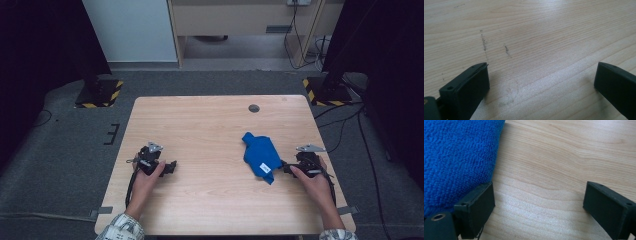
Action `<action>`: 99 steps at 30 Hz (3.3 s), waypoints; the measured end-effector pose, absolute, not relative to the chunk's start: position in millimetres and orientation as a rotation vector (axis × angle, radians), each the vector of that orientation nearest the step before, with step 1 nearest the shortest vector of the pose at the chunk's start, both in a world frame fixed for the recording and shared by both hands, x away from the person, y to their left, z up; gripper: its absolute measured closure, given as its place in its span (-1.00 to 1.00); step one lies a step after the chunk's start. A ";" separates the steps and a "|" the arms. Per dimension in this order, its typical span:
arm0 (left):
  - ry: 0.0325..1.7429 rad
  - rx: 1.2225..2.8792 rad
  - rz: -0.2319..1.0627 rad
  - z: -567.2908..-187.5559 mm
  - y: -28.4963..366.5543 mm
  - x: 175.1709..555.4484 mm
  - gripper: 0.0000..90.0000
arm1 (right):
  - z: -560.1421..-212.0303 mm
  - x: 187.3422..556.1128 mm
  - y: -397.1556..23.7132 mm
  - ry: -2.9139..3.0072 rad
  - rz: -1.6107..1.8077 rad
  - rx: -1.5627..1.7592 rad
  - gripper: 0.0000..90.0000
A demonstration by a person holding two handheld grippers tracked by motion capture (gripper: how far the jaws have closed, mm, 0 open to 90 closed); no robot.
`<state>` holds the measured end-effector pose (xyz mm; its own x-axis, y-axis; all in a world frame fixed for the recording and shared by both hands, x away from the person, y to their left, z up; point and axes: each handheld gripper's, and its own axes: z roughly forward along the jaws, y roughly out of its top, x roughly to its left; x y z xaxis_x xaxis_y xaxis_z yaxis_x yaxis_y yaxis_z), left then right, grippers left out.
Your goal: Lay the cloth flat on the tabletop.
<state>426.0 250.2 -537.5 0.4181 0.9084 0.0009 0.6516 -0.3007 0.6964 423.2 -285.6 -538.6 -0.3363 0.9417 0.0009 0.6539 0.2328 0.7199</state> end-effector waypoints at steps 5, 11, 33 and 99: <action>1.316 2.055 0.535 -537.5 250.2 426.0 -1.00 | -538.8 423.4 -285.4 2.079 0.888 1.464 -0.80; 1.316 2.055 0.535 -537.5 250.2 426.0 -1.00 | -538.7 423.5 -284.7 2.072 0.882 1.471 -0.82; 1.313 2.057 0.534 -537.5 250.0 426.4 -1.00 | -490.2 411.3 -251.5 2.074 1.108 1.364 -0.67; 1.314 2.055 0.540 -537.5 248.7 426.4 -1.00 | -461.1 391.2 -143.1 2.222 1.355 1.042 0.62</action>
